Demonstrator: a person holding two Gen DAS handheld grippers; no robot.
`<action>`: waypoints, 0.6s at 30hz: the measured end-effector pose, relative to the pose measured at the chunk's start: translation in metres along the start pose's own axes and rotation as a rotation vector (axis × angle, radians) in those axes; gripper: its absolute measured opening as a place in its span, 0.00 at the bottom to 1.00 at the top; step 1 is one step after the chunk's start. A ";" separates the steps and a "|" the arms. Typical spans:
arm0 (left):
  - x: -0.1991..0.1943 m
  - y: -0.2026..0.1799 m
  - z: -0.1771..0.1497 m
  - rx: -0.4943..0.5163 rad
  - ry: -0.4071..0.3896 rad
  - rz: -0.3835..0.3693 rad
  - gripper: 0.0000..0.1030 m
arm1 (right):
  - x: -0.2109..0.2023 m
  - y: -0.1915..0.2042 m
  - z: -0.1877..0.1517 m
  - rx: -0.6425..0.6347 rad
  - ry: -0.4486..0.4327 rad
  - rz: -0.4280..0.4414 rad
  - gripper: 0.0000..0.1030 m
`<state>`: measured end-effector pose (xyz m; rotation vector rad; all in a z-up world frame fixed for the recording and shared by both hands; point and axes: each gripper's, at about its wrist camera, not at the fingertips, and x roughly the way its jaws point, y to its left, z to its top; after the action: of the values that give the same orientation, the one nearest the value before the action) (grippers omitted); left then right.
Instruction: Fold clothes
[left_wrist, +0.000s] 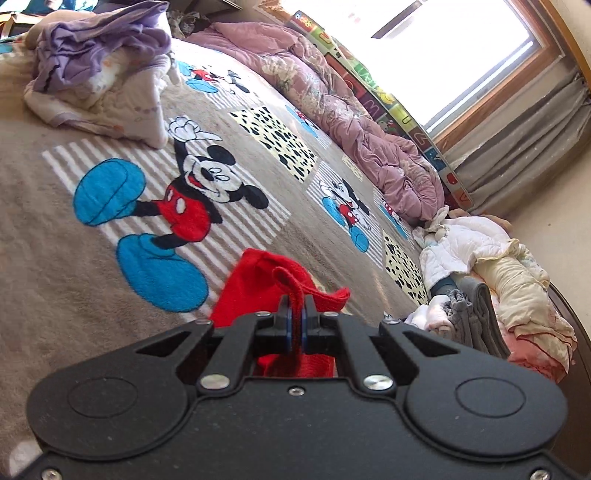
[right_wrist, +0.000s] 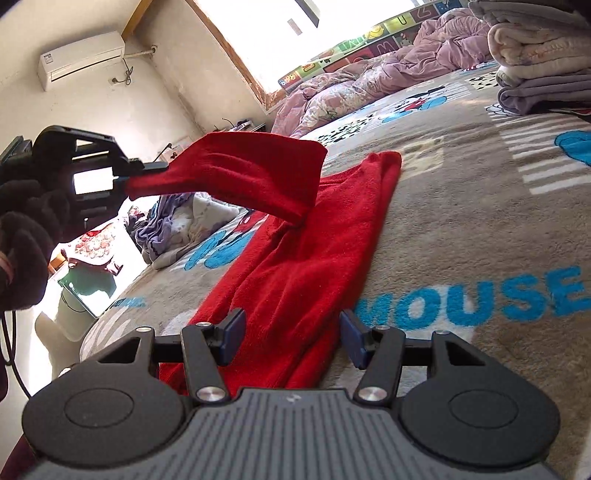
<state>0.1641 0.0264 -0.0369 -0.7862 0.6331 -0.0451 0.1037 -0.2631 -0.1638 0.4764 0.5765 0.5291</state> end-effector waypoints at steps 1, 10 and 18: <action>-0.004 0.008 -0.007 -0.017 -0.001 0.012 0.01 | 0.000 0.000 -0.001 -0.001 0.001 -0.001 0.56; -0.033 0.055 -0.060 -0.097 0.013 0.094 0.01 | -0.001 0.002 -0.004 -0.010 0.007 -0.011 0.55; -0.042 0.057 -0.092 -0.075 0.076 0.093 0.01 | -0.003 0.003 -0.006 -0.010 0.003 -0.011 0.55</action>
<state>0.0684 0.0195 -0.1025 -0.8291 0.7460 0.0335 0.0966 -0.2608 -0.1652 0.4623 0.5786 0.5219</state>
